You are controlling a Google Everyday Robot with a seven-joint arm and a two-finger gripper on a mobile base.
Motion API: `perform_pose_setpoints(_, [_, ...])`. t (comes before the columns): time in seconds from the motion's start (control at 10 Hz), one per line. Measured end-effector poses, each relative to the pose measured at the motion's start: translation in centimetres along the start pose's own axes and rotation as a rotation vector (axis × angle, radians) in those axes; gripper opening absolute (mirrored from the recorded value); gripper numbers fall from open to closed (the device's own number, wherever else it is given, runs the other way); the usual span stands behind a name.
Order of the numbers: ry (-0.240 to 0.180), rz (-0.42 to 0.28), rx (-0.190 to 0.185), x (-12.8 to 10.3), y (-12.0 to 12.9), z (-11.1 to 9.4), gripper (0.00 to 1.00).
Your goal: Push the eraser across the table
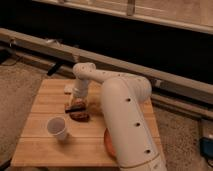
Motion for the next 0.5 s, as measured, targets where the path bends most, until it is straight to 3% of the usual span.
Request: perform_pose_setpoints(0.5, [-0.003,-0.005,0.002,0.13,0.03,-0.06,0.65])
